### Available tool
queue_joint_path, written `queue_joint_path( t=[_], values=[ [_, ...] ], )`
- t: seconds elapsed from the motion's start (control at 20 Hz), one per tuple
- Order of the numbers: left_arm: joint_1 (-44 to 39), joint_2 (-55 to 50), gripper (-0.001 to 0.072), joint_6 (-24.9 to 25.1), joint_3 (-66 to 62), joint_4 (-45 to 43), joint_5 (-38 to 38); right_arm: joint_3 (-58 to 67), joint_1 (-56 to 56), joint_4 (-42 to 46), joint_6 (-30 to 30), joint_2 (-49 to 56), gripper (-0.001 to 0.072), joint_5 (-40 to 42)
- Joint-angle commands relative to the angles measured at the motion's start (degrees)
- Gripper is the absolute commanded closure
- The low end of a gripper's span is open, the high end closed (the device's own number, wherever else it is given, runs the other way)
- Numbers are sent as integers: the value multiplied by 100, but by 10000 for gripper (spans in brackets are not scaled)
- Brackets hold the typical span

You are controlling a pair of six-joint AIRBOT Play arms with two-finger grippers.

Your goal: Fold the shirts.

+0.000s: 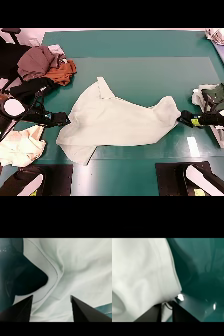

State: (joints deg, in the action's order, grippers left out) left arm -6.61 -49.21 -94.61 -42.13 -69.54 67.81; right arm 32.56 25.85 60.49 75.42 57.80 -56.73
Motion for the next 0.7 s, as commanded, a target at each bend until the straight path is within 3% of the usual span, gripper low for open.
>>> queue_joint_path(
  t=[0.0, 0.3, 0.35, 0.4, 0.55, 0.65],
  values=[
    [4, -2, 157, -11, 0, 11, -74, 9, -149, -247, -2, -162, 686, 280],
    [4, -2, 157, -96, 0, 11, -70, 542, -855, 280, 15, -162, 675, -61],
    [4, -2, 156, -96, 0, 11, -72, 636, -892, 385, 13, -162, 596, 15],
    [4, -2, 156, -96, 0, 11, -79, 730, -885, 393, 11, -160, 582, 153],
    [4, -2, 157, -98, 0, 11, -96, 1038, -890, -17, 9, 162, 583, 352],
    [7, -2, 157, -98, 0, 13, -63, 1292, -940, -142, 7, 649, 581, 35]
  ],
)
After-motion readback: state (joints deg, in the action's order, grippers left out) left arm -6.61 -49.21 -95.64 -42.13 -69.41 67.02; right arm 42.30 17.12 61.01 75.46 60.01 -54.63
